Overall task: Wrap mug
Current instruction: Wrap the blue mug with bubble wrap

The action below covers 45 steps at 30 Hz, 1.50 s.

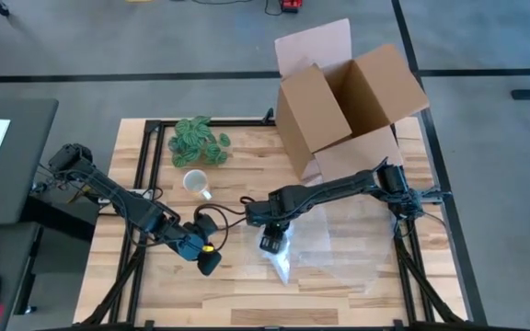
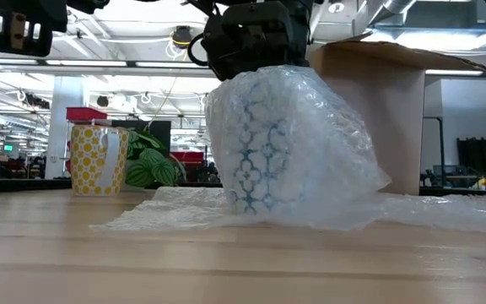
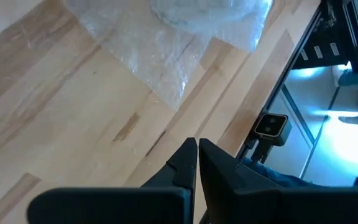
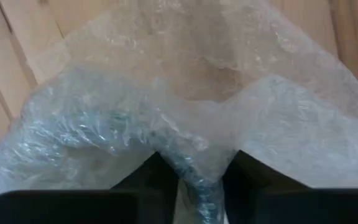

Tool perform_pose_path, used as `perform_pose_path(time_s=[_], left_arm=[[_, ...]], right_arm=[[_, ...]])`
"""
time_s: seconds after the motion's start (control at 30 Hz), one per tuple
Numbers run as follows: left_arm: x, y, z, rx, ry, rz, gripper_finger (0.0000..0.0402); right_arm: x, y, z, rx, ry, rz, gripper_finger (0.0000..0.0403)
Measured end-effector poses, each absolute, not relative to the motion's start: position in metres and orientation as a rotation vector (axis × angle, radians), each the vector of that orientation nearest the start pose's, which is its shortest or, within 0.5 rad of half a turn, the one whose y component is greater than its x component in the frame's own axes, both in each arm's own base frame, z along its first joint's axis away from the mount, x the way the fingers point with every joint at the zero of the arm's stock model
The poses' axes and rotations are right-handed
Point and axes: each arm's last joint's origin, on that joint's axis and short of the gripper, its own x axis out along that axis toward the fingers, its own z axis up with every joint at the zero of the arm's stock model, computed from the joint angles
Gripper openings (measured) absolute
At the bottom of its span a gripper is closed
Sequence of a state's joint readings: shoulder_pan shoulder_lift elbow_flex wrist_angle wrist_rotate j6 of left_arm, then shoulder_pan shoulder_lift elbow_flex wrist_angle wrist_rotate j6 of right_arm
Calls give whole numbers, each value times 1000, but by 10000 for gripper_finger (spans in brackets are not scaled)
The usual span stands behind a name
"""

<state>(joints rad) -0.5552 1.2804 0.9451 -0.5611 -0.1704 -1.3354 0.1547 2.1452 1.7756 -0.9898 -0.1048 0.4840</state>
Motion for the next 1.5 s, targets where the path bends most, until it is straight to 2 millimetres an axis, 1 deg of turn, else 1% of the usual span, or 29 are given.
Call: perform_pose_path(time_s=[0.1, 0.17, 0.27, 0.37, 0.43, 0.57, 0.63, 0.73, 0.8, 0.9, 0.97, 1.03, 1.1, 1.2, 1.3, 1.4, 1.5], left_arm=[[220, -130, 257, -914, 899, 260, 0], [219, -129, 260, -910, 880, 265, 0], [215, -126, 267, -918, 842, 255, 0], [209, -121, 278, -915, 785, 243, 0], [206, -118, 290, -912, 728, 222, 0], [202, -111, 315, -859, 591, 180, 0], [203, -108, 328, -826, 501, 147, 0], [210, -103, 348, -783, 371, 109, 0], [217, -98, 358, -747, 314, 108, 0], [232, -89, 372, -684, 270, 139, 0], [244, -84, 379, -629, 255, 162, 0], [258, -78, 389, -576, 248, 173, 0], [274, -72, 399, -530, 249, 161, 0], [300, -61, 416, -468, 253, 159, 0], [327, -47, 435, -390, 253, 155, 0], [353, -29, 454, -328, 241, 151, 0], [380, -9, 469, -292, 216, 142, 0]], right_arm=[[426, 73, 200, 381, 1391, -112, 38], [423, 76, 206, 400, 1382, -122, 17], [417, 83, 219, 444, 1358, -130, 14], [405, 89, 252, 477, 1287, -115, 14], [394, 95, 278, 490, 1217, -82, 14], [370, 103, 318, 499, 1121, -56, 13], [355, 105, 340, 505, 1055, -54, 13], [327, 107, 373, 541, 986, -13, 12], [306, 109, 382, 552, 1034, -27, 12], [277, 115, 377, 530, 1232, -125, 12], [267, 121, 366, 513, 1332, -174, 12], [260, 130, 352, 501, 1408, -181, 12], [256, 139, 332, 505, 1472, -175, 12], [254, 151, 300, 528, 1510, -182, 12], [248, 155, 273, 545, 1539, -209, 12], [243, 156, 255, 547, 1569, -246, 12], [240, 154, 246, 542, 1585, -267, 12]])
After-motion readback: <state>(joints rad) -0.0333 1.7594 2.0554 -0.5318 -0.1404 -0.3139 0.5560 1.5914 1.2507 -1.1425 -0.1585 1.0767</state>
